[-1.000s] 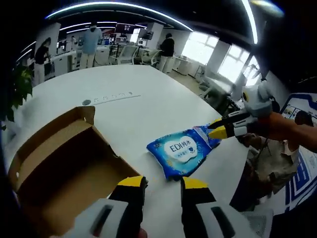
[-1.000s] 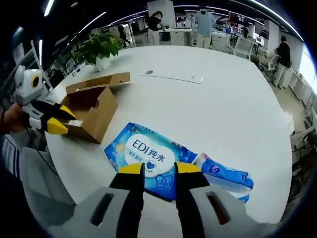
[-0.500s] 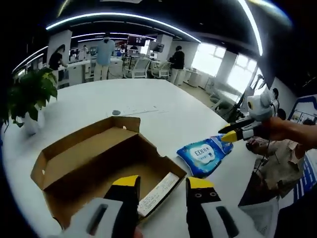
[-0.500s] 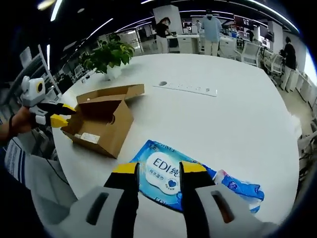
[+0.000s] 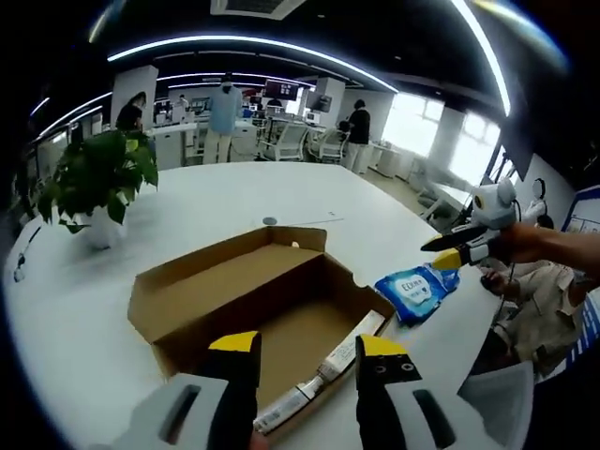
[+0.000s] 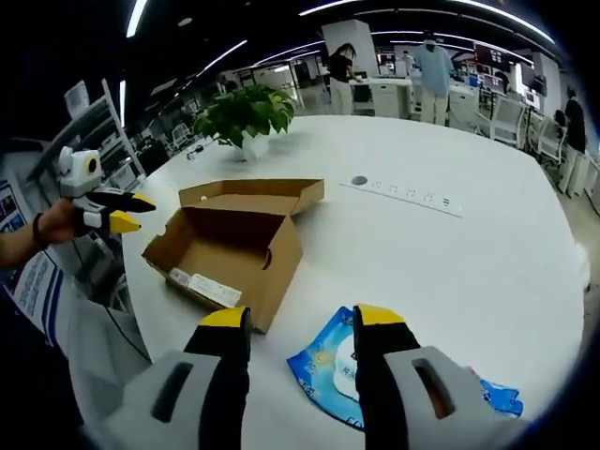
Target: Operate the shoe box by opening the lid, removing the specified soft item, and placing it in the target area until the item is outside and the box remains undamaged.
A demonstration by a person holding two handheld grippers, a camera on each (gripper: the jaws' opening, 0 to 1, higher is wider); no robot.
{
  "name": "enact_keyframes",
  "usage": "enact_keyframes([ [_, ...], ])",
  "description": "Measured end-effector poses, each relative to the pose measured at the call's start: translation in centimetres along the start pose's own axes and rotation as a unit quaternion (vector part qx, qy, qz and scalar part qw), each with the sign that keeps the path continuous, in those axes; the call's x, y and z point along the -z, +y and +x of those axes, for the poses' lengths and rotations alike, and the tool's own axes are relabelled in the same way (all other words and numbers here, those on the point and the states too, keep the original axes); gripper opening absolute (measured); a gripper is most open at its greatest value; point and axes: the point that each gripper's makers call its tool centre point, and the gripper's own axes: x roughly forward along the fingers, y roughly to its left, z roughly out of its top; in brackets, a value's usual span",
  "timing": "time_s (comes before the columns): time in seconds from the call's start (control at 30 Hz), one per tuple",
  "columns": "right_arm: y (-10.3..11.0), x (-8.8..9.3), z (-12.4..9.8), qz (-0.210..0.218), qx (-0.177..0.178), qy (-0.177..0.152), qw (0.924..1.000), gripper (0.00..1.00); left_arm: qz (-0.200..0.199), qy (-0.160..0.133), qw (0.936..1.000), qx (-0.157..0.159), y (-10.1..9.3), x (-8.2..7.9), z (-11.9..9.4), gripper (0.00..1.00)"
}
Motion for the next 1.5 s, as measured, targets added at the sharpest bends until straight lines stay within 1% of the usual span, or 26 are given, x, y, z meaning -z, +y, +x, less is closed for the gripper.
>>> enact_keyframes([
  [0.1,1.1,-0.3,0.7,-0.014,-0.008,0.006,0.9999,0.43,-0.004,-0.003,1.0000,-0.005,0.8,0.3,-1.0,0.42],
  [0.27,2.4,-1.0,1.6,-0.015,-0.016,0.005,0.9998,0.43,-0.008,-0.008,0.9998,-0.013,1.8,0.8,-2.4,0.43],
  [0.37,3.3,-1.5,2.1,-0.023,-0.023,0.004,0.9995,0.43,-0.012,-0.013,0.9997,-0.016,2.5,1.1,-3.2,0.44],
  [0.63,5.1,-2.1,3.5,-0.045,-0.035,0.011,0.9983,0.44,-0.022,-0.015,0.9993,-0.025,4.0,2.0,-4.6,0.44],
  [0.8,6.3,-1.9,4.5,-0.058,-0.044,0.022,0.9971,0.44,-0.028,-0.019,0.9990,-0.028,4.6,2.4,-5.2,0.45],
  [1.03,7.7,-2.0,5.7,-0.071,-0.057,0.032,0.9953,0.44,-0.031,-0.021,0.9989,-0.030,4.8,2.8,-5.7,0.46],
  [1.1,8.0,-2.0,6.1,-0.084,-0.061,0.041,0.9938,0.44,-0.031,-0.020,0.9989,-0.028,4.7,3.0,-5.8,0.46],
  [1.17,8.3,-2.1,6.5,-0.108,-0.065,0.053,0.9906,0.43,-0.028,-0.018,0.9991,-0.028,4.6,3.1,-5.9,0.47],
  [1.27,8.9,-2.3,7.4,-0.146,-0.079,0.075,0.9832,0.43,-0.028,-0.020,0.9991,-0.025,4.4,3.2,-6.2,0.48],
  [1.3,9.3,-2.3,7.8,-0.161,-0.089,0.084,0.9793,0.43,-0.028,-0.021,0.9991,-0.024,4.4,3.2,-6.3,0.48],
  [1.33,9.4,-2.3,8.0,-0.165,-0.091,0.088,0.9781,0.44,-0.029,-0.022,0.9991,-0.023,4.3,3.2,-6.4,0.48],
  [1.43,9.8,-2.2,9.1,-0.200,-0.100,0.111,0.9682,0.43,-0.028,-0.024,0.9991,-0.022,4.1,3.2,-6.7,0.48],
  [1.47,10.1,-2.0,9.6,-0.214,-0.109,0.122,0.9629,0.44,-0.028,-0.025,0.9990,-0.022,4.0,3.2,-6.9,0.48],
  [1.5,10.3,-2.0,9.9,-0.225,-0.115,0.127,0.9592,0.44,-0.028,-0.027,0.9990,-0.021,4.1,3.2,-7.0,0.48],
])
